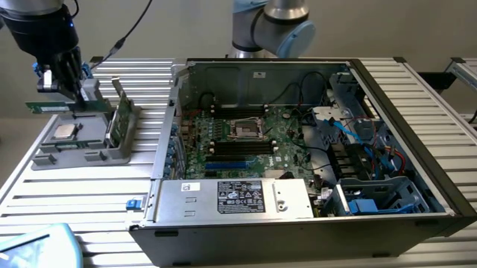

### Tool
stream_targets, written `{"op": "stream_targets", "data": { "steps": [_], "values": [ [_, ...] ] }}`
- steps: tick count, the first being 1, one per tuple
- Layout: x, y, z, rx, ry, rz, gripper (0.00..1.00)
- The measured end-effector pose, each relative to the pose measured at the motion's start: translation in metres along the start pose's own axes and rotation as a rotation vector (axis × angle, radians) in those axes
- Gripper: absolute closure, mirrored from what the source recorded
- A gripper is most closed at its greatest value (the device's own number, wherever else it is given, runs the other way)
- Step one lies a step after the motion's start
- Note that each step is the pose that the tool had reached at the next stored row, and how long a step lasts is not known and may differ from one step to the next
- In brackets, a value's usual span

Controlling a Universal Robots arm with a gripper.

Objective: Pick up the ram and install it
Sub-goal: 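Pick up the ram and move it above insertion slot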

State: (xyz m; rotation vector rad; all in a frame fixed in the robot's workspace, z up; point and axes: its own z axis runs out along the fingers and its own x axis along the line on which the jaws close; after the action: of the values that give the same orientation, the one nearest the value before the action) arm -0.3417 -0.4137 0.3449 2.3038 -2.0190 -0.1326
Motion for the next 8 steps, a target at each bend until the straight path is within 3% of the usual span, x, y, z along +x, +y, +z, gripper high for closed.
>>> {"op": "stream_targets", "data": {
  "steps": [8],
  "values": [
    [0.004, -0.0318, -0.0361, -0.0014, -0.0003, 0.000, 0.86]
  ]
}}
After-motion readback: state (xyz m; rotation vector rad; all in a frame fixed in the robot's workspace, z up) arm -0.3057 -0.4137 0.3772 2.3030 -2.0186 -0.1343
